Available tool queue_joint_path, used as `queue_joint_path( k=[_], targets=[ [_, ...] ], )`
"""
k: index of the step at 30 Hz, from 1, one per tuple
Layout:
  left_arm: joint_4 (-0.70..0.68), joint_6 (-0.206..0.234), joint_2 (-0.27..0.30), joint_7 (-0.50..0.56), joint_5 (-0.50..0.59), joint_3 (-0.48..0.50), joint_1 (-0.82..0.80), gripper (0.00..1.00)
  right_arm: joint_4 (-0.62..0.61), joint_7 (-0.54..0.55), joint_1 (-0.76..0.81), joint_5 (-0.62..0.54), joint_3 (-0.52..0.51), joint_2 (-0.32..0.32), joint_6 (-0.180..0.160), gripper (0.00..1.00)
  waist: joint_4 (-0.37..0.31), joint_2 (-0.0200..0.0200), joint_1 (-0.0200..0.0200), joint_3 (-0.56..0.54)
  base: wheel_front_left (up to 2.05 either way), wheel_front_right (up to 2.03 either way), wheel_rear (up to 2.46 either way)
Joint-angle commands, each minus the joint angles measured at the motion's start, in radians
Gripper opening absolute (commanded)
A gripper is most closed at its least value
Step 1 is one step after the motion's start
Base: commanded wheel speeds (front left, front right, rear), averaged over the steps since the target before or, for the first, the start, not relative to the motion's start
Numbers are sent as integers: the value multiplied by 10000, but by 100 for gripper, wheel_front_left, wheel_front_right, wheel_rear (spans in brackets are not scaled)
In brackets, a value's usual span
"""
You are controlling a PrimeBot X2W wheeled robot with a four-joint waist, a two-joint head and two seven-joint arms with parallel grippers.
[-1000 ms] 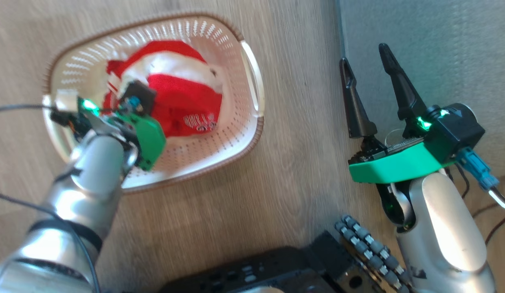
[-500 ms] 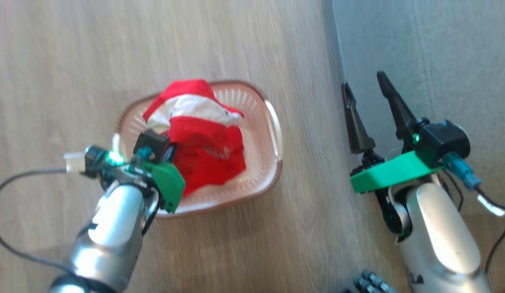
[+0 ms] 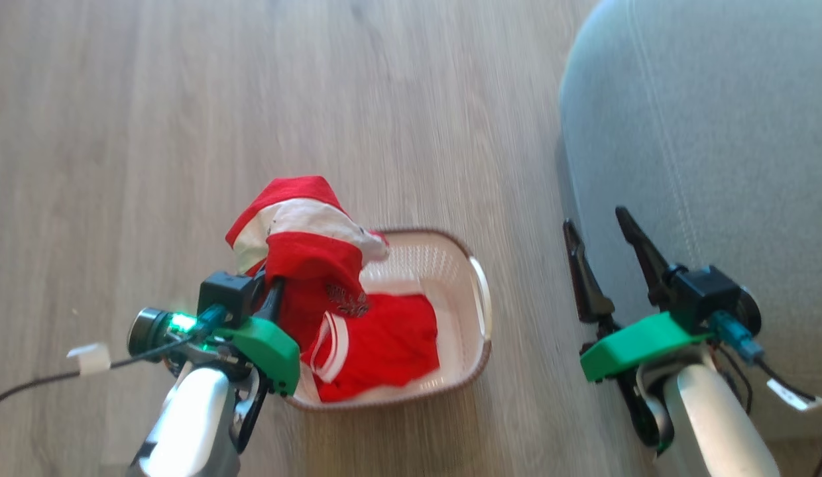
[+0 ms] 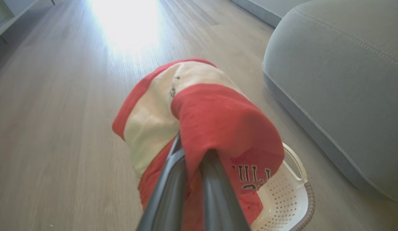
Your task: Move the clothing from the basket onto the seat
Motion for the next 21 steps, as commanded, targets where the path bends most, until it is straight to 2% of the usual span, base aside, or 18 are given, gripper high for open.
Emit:
queue_joint_path(
  k=[1,5,9,21],
  targets=[
    [-463,52,116,-65,49,404,-159,0,-250,-92,-1,-35,187,-33,0,100,270,-1,2,-645,0,0,0],
    [-1534,166,35,-65,93,855,431,0,-281,-92,346,66,247,-33,0,100,386,-1,2,-1277,0,0,0],
    [-2794,103,-82,-65,165,1218,920,0,-580,-92,650,322,338,-33,0,100,516,-1,2,-1737,0,0,0],
    [-5823,-41,-391,-65,321,2154,1179,0,-1679,-92,1123,282,618,-33,0,100,667,-1,2,-1967,0,0,0]
  ],
)
